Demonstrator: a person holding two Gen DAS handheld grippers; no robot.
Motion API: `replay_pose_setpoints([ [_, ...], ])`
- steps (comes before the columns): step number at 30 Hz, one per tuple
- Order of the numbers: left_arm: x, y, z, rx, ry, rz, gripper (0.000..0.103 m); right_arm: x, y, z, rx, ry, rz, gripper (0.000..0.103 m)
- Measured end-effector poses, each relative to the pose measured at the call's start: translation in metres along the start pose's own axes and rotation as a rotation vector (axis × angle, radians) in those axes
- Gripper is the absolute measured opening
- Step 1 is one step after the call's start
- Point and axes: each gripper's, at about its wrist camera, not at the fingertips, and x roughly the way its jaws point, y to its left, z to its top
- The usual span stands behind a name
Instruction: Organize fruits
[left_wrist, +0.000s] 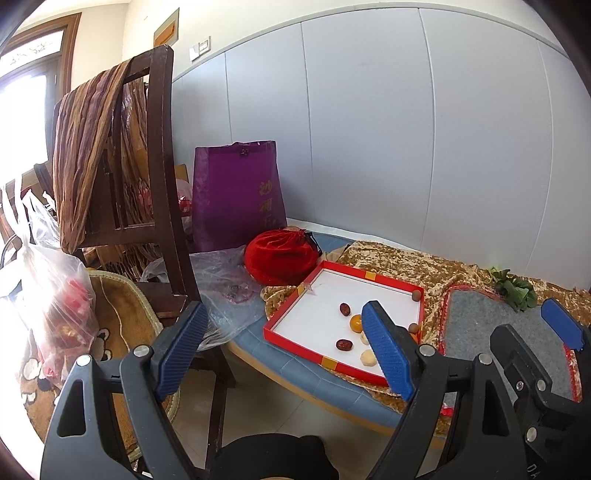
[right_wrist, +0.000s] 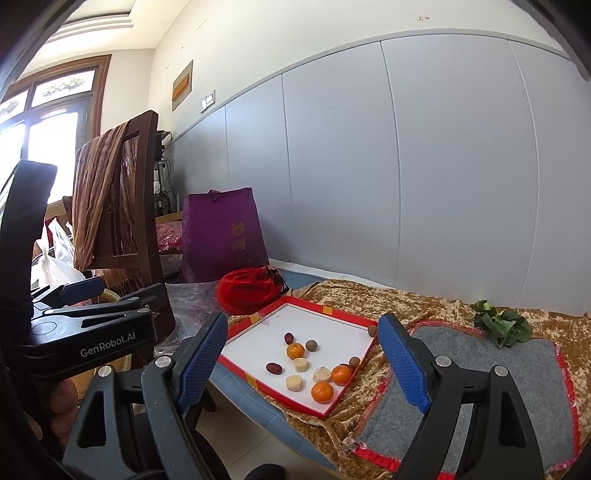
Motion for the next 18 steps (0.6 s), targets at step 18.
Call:
replay_pose_setpoints([
  [18, 0.0038, 0.0065, 0.0002, -0.022, 0.01, -0.001, 0.086, 0.0068, 0.0055, -0.0008, -0.011, 0.008, 0.008, 0.085],
])
